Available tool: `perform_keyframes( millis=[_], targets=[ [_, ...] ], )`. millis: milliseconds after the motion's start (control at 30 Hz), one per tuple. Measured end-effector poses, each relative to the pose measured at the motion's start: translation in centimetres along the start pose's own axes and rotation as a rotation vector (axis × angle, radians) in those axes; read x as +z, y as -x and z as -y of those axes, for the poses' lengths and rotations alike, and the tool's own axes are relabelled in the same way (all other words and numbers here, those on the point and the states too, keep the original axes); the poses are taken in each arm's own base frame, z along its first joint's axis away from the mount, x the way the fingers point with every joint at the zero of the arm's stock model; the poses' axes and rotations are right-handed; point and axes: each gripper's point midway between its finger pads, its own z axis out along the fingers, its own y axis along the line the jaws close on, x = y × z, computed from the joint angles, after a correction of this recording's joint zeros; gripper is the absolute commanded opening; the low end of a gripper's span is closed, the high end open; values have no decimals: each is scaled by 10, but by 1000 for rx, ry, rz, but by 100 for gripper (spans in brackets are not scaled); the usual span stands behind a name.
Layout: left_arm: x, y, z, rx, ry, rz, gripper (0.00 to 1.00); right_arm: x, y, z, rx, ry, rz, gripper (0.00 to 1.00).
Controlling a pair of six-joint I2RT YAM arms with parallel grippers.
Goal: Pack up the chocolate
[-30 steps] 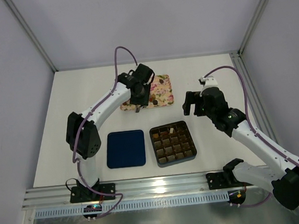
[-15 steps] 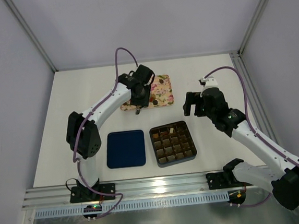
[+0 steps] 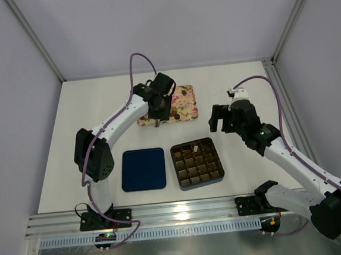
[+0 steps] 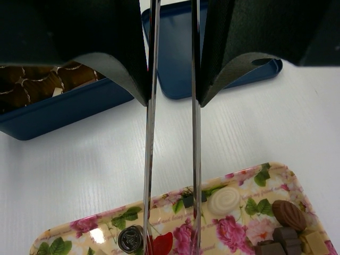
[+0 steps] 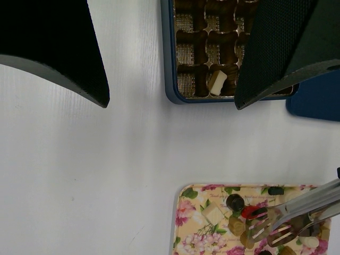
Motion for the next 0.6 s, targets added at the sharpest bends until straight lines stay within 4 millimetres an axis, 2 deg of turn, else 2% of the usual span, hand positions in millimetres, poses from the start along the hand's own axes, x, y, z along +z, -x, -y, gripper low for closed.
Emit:
perform_keyframes(
  millis=[600],
  targets=[
    [-2, -4, 4, 3, -32, -7, 40, -3, 0, 1, 2, 1, 7, 100]
  ],
)
